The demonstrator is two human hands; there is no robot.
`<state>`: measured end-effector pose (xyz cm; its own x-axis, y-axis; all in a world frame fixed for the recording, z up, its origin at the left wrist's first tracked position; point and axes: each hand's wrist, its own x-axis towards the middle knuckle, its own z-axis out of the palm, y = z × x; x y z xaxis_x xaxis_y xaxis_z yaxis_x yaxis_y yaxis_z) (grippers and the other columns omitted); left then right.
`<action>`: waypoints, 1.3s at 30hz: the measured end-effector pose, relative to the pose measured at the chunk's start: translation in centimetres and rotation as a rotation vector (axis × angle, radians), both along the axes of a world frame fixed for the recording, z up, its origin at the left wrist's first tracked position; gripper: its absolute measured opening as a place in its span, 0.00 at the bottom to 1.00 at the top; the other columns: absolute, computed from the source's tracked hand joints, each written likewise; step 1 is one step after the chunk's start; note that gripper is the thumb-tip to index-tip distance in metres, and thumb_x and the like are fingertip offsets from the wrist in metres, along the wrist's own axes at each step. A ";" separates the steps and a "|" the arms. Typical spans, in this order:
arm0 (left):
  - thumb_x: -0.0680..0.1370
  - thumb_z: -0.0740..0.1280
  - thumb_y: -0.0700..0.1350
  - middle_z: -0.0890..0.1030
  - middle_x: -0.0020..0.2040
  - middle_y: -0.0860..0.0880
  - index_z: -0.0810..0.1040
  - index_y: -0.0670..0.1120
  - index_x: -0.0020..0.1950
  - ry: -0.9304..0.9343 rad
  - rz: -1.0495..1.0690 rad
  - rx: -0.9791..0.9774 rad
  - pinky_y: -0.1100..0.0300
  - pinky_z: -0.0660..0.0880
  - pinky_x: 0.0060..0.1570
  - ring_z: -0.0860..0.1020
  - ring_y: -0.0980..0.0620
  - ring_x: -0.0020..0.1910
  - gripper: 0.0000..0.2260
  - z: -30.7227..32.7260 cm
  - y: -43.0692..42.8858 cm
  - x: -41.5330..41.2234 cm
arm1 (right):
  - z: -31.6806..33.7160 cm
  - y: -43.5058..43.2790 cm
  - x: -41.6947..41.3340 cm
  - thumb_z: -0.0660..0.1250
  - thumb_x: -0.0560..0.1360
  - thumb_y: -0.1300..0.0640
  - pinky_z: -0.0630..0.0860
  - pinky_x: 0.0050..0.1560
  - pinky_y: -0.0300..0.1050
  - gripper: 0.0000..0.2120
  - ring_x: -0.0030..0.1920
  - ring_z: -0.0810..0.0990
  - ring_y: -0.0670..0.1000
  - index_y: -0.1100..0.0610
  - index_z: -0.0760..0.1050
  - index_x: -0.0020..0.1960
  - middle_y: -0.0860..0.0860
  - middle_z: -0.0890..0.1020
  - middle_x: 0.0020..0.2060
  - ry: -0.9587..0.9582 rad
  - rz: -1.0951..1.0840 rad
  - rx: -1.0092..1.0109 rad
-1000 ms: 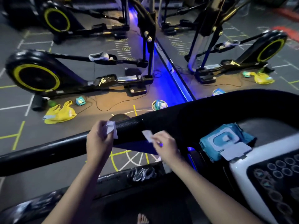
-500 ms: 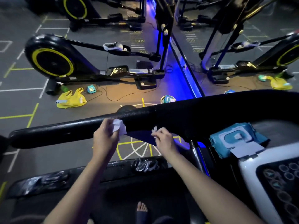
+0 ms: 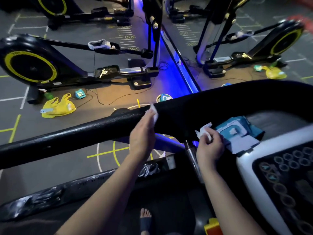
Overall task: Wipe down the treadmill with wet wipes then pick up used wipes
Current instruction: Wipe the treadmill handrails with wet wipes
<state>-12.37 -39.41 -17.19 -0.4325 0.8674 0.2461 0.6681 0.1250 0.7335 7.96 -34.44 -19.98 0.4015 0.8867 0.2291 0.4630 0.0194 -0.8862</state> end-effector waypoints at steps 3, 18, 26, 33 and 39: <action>0.76 0.54 0.38 0.72 0.76 0.38 0.73 0.37 0.75 0.232 -0.333 0.011 0.41 0.67 0.75 0.70 0.40 0.75 0.27 -3.1 3.3 3.6 | -1.3 -0.4 -0.2 0.65 0.72 0.68 0.73 0.53 0.33 0.14 0.52 0.81 0.57 0.62 0.82 0.55 0.59 0.83 0.52 0.051 -0.014 -0.017; 0.87 0.45 0.57 0.59 0.83 0.48 0.64 0.45 0.82 0.441 -0.588 0.017 0.42 0.51 0.81 0.54 0.52 0.83 0.28 -6.3 1.9 4.0 | 1.1 -1.2 0.1 0.77 0.74 0.59 0.81 0.50 0.42 0.08 0.50 0.86 0.51 0.56 0.83 0.52 0.53 0.87 0.46 0.612 0.042 -0.107; 0.80 0.70 0.39 0.83 0.63 0.44 0.59 0.47 0.80 -0.116 -0.410 0.087 0.59 0.75 0.52 0.81 0.50 0.61 0.32 -1.5 3.8 4.3 | 2.6 0.9 -2.0 0.76 0.75 0.58 0.78 0.44 0.41 0.04 0.41 0.82 0.45 0.52 0.84 0.49 0.50 0.87 0.43 0.566 0.263 -0.257; 0.74 0.66 0.43 0.86 0.42 0.44 0.83 0.47 0.58 0.093 -0.312 -0.015 0.52 0.73 0.38 0.82 0.37 0.42 0.14 -1.9 4.7 2.9 | 2.5 0.3 -2.5 0.71 0.77 0.65 0.78 0.54 0.34 0.15 0.52 0.84 0.42 0.55 0.77 0.61 0.52 0.84 0.53 0.345 0.325 -0.186; 0.82 0.68 0.48 0.78 0.35 0.53 0.73 0.48 0.44 -0.337 -0.189 -0.080 0.60 0.70 0.37 0.75 0.58 0.33 0.09 -1.7 4.1 2.3 | -0.6 -3.4 -3.4 0.65 0.76 0.67 0.66 0.69 0.38 0.30 0.73 0.70 0.53 0.60 0.63 0.77 0.53 0.65 0.78 -0.486 0.750 -0.231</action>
<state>-10.07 -35.28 -18.85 -0.3087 0.9500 0.0458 0.4079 0.0888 0.9087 4.51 -37.80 -20.61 -0.3905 0.9206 0.0068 0.7230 0.3112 -0.6168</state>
